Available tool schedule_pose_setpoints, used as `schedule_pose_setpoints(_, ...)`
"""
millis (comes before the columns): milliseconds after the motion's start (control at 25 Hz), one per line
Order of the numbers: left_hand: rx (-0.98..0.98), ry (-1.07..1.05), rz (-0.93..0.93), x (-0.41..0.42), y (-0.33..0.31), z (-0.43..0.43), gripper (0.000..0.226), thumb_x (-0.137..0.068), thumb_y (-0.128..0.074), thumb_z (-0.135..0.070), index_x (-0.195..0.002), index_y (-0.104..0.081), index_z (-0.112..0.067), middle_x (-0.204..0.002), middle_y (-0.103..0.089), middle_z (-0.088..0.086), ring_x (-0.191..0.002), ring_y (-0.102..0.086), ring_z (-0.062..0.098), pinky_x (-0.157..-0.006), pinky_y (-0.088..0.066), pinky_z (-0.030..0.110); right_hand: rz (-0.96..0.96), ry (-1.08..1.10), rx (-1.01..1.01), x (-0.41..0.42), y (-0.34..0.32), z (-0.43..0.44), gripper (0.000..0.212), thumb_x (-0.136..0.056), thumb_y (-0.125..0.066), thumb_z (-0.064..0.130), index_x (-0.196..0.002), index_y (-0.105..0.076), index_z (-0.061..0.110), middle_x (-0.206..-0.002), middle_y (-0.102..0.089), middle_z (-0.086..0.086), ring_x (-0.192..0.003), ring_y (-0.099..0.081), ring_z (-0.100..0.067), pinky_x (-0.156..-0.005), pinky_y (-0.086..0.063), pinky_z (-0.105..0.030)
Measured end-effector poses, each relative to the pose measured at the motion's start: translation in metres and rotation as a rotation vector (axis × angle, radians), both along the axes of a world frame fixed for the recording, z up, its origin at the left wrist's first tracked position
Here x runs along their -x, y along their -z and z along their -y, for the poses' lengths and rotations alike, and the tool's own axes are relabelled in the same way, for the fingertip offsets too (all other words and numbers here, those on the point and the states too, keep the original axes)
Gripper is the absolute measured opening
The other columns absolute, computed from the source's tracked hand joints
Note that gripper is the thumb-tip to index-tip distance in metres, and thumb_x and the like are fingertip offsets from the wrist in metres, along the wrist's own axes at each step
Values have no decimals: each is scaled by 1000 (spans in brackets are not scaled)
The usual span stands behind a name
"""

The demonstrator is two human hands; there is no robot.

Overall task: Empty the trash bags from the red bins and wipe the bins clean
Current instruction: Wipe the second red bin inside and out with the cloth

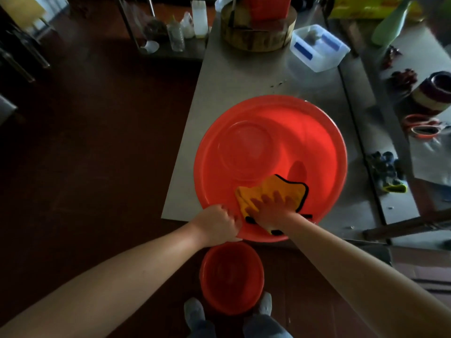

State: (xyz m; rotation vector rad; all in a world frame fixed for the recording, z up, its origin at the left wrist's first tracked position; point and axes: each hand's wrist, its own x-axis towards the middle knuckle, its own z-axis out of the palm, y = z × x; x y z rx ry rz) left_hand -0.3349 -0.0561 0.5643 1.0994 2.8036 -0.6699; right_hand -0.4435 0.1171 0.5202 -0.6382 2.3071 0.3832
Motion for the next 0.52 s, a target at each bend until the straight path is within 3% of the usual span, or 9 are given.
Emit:
schedule_pose_setpoints(80,12,-18,73,1,7,-5,48,-105,-34,-47,-111,-68,-14,-100,-74,9,-87,-71,29,-78,-56,37,-17,22,39,20,19,9,61,-97,-17,68,-154,-18,46,-166,-14,-2,-151,-6,-41,-114,-7,-67)
schedule_pose_setpoints(160,10,-19,46,0,9,-6,42,-103,-39,-46,-110,-69,-18,-97,-74,4,-85,-71,25,-76,-56,34,-6,55,73,38,33,17,63,-98,-20,68,-156,-21,42,-167,-14,-3,-151,-7,-40,-115,-5,-67)
schedule_pose_setpoints(360,-1,-38,99,8,9,-10,63,-105,-18,-54,-122,-59,-8,-106,-72,13,-93,-69,33,-82,-54,41,28,41,10,68,36,36,59,-103,-24,59,-158,-23,37,-168,-15,1,-152,-9,-37,-117,-7,-66)
schedule_pose_setpoints(520,-19,-113,157,11,-4,-14,63,-105,-20,-57,-117,-58,-8,-101,-71,13,-90,-69,33,-80,-52,39,129,63,59,64,10,36,50,-104,-35,40,-149,-45,21,-152,-47,-6,-141,-40,-32,-117,-26,-56)
